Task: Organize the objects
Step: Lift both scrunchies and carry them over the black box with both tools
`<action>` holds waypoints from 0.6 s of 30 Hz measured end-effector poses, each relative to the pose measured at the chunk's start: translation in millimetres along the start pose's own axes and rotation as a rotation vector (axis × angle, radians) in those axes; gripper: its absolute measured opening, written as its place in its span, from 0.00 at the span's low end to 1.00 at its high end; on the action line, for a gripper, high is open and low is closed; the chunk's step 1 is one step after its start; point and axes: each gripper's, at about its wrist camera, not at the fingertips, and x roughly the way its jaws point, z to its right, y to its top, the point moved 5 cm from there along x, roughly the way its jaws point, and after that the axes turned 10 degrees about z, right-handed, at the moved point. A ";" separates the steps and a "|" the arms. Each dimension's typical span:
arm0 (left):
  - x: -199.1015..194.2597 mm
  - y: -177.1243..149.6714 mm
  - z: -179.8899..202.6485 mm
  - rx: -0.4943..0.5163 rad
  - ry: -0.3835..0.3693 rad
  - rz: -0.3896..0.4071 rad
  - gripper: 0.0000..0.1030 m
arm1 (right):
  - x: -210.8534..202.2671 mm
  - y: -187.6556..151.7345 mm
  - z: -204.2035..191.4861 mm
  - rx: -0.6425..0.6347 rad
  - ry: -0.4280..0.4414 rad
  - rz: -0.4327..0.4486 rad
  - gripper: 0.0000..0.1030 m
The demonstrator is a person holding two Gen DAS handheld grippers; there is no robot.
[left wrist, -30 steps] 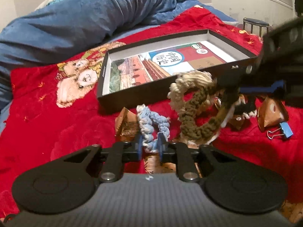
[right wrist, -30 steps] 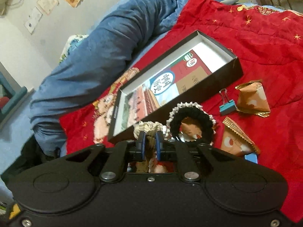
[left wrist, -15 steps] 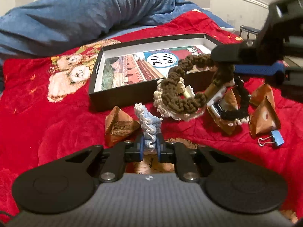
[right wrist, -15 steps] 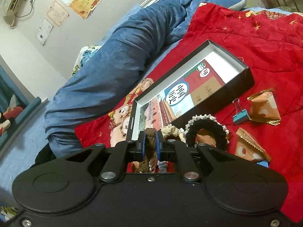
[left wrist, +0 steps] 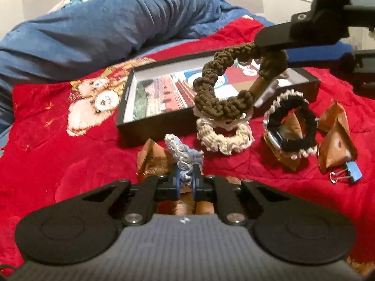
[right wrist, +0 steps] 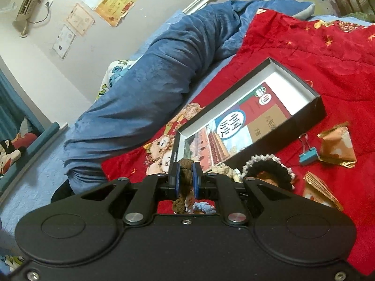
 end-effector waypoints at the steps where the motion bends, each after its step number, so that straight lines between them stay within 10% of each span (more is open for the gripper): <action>1: -2.0 1.4 -1.0 -0.009 -0.001 0.009 0.11 | 0.3 0.9 -1.8 -0.002 0.008 0.001 0.11; 18: -35.9 43.0 -10.9 -0.101 -0.060 0.174 0.11 | -0.3 27.9 -20.3 0.041 0.196 -0.032 0.11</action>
